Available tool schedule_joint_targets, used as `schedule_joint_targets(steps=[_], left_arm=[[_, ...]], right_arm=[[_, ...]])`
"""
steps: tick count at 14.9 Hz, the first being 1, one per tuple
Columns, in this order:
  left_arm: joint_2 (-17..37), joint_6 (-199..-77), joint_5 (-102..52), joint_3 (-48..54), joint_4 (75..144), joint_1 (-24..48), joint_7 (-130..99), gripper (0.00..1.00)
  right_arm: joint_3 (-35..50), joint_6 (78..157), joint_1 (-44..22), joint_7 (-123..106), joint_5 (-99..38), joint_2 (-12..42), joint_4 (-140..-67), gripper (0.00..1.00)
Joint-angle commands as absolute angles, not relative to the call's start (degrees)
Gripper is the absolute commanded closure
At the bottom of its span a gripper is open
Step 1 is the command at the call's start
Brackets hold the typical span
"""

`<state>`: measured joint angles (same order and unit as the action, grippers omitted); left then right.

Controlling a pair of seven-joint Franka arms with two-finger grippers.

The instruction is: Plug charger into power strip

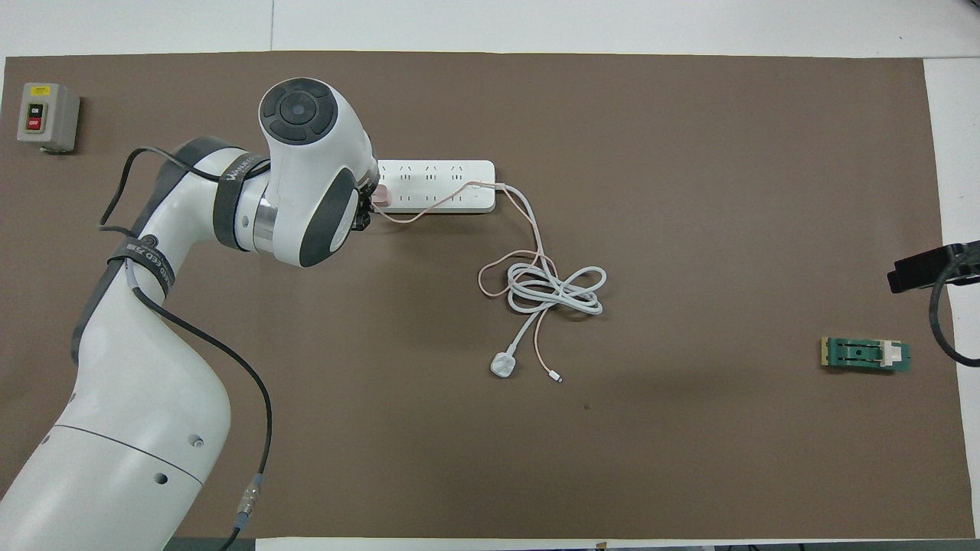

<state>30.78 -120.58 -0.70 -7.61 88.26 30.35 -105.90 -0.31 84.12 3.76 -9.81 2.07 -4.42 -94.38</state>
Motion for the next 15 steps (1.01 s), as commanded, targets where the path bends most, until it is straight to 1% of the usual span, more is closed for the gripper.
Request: schedule_joint_targets(steps=[1, 5, 8, 15], left_arm=[[29.11, -116.90, -0.35, -7.82, 86.40, 29.10, -104.07, 0.02], [24.71, -113.65, -0.61, -7.47, 86.66, 26.64, -100.04, 0.00], [21.45, -109.97, -1.93, -7.73, 86.75, 25.14, -90.47, 0.00], [16.53, -101.97, -1.93, -7.91, 86.66, 19.61, -64.29, 0.00]], right_arm=[[0.35, 84.64, 4.13, -8.61, 3.25, -4.75, -94.66, 0.00], [0.44, 84.73, 4.13, -8.61, 3.25, -4.75, -94.57, 0.00], [0.44, 84.73, 4.13, -8.61, 3.25, -4.75, -94.57, 0.00], [0.35, 84.64, 4.39, -8.79, 3.25, -4.75, -94.48, 0.00]])
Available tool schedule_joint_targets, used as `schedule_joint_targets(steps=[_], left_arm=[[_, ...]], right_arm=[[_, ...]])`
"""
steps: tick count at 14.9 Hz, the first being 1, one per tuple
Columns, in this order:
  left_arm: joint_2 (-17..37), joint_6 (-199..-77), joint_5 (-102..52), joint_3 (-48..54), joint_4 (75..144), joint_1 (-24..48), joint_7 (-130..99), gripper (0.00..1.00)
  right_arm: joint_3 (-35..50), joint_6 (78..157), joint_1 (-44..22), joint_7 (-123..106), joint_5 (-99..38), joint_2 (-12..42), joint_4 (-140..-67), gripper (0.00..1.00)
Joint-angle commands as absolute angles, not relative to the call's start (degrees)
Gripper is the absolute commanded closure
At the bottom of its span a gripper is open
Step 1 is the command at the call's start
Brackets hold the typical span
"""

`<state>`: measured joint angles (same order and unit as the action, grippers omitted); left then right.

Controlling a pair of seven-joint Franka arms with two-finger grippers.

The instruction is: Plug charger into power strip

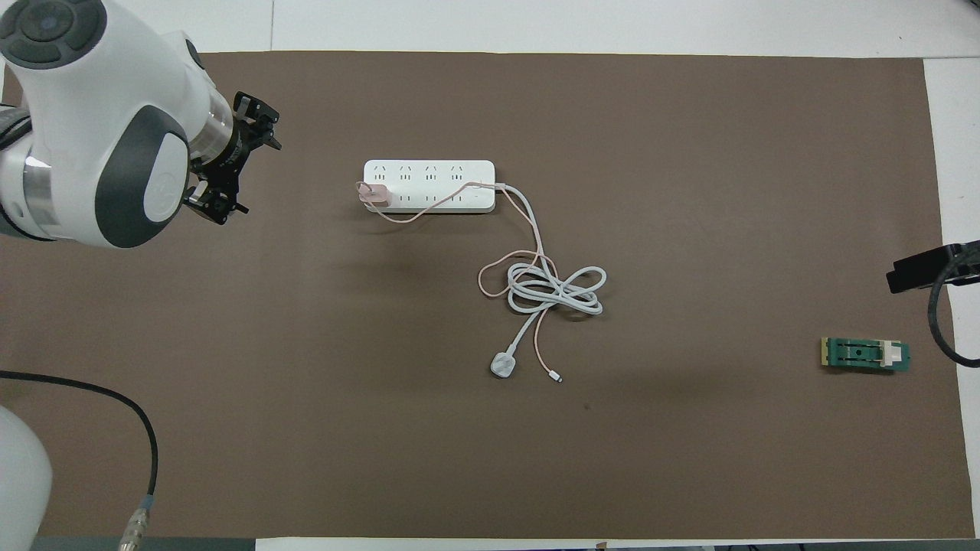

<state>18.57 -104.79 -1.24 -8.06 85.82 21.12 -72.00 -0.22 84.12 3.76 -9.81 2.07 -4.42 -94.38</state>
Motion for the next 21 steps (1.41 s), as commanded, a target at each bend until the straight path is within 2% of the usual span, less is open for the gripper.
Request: schedule_joint_targets(steps=[1, 8, 11, 14, 21], left_arm=[[15.83, -101.08, -1.93, -8.00, 86.83, 18.99, -61.29, 0.01], [10.47, -94.67, -1.50, -8.17, 87.62, 12.93, -31.96, 0.02], [2.92, -91.07, -1.14, -8.26, 92.27, 8.62, -19.10, 0.02], [-2.45, -88.78, 0.52, -8.17, 96.32, 8.35, -15.39, 0.01], [-3.69, -89.84, 0.09, -7.65, 97.29, 9.14, -14.32, 0.00]], right_arm=[[0.35, 84.64, 4.48, -8.96, 3.25, -4.75, -94.48, 0.00], [0.35, 84.55, 4.66, -9.05, 3.25, -4.75, -94.39, 0.00], [0.44, 84.55, 4.66, -9.05, 3.25, -4.75, -94.39, 0.00], [0.35, 84.55, 4.75, -8.88, 3.25, -4.75, -94.39, 0.00], [0.44, 84.64, 4.66, -8.61, 3.16, -4.75, -94.39, 0.00]])
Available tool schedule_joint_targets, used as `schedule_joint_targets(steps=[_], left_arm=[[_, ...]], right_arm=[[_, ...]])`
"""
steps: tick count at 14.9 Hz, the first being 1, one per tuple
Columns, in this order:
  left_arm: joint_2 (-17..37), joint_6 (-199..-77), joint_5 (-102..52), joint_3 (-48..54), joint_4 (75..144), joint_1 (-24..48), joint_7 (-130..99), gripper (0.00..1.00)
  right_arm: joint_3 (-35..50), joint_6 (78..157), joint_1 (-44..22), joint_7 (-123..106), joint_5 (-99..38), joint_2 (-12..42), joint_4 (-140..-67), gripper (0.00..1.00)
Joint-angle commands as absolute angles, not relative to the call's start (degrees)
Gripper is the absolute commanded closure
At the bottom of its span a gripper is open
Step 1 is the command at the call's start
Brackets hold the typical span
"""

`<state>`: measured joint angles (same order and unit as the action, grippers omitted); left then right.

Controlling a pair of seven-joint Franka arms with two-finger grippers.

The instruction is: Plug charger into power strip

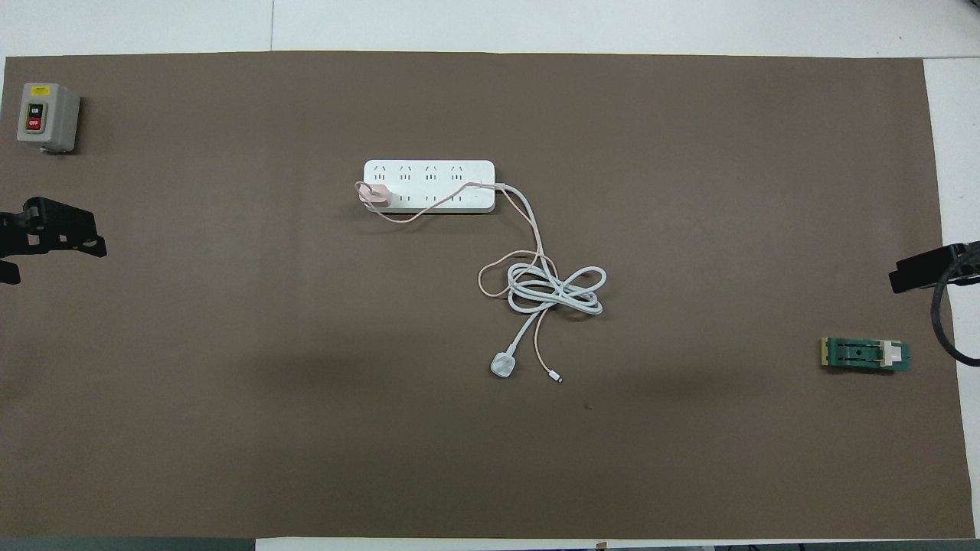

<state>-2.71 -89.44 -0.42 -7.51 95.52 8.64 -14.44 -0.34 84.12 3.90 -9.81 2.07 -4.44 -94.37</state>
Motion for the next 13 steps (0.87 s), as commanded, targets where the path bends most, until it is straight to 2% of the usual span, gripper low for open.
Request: schedule_joint_targets(steps=[1, 6, 13], left_arm=[[-3.69, -88.95, 0.09, -7.56, 97.29, 9.14, -14.50, 0.00], [-4.13, -87.01, 0.18, -7.47, 97.65, 10.28, -4.32, 0.00], [-4.04, -87.89, 0.18, -7.47, 97.56, 10.20, -2.73, 0.00]], right_arm=[[0.35, 84.64, 4.66, -8.61, 3.16, -4.75, -94.48, 0.00], [0.53, 84.64, 4.13, -8.53, 2.90, -4.83, -94.48, 0.00], [0.44, 84.55, 4.13, -8.61, 2.72, -4.83, -94.66, 0.00]])
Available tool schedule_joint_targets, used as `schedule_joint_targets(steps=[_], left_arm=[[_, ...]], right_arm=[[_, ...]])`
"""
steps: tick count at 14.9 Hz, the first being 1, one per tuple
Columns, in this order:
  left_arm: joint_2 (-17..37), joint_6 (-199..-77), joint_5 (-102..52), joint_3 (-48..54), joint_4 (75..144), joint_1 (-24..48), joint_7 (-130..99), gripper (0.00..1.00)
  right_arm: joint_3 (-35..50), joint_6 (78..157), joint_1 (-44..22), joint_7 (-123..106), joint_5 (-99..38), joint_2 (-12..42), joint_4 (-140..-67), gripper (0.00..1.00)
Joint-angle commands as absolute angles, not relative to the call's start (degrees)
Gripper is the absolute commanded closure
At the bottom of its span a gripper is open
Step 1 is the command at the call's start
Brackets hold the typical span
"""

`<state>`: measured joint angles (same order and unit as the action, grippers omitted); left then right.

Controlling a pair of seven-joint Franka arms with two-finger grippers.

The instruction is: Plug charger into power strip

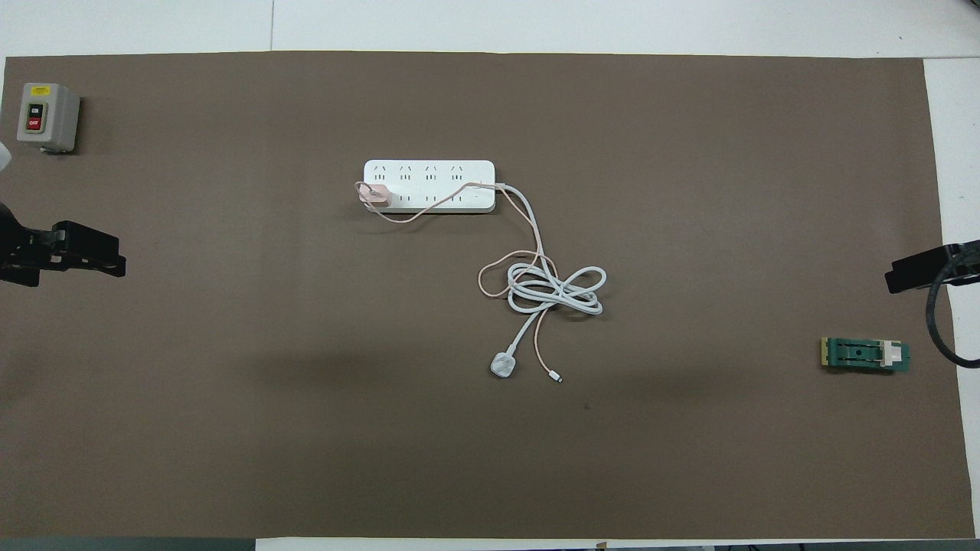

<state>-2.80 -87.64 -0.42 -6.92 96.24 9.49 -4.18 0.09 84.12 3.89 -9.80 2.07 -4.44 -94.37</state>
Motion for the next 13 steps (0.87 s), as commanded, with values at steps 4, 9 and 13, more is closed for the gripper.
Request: schedule_joint_targets(steps=[4, 9, 13], left_arm=[[-4.04, -87.89, 0.18, -7.47, 97.47, 10.11, 0.09, 0.00], [-4.04, -88.51, 0.18, -7.47, 97.47, 10.02, -0.09, 0.00], [-3.96, -88.33, 0.18, -7.47, 97.29, 9.84, -0.09, 0.00]], right_arm=[[0.53, 84.55, 4.13, -8.61, 2.72, -4.83, -94.66, 0.00], [0.44, 84.55, 4.39, -8.70, 2.81, -4.83, -94.48, 0.00], [0.44, 84.46, 4.57, -9.14, 2.72, -4.83, -94.57, 0.00]])
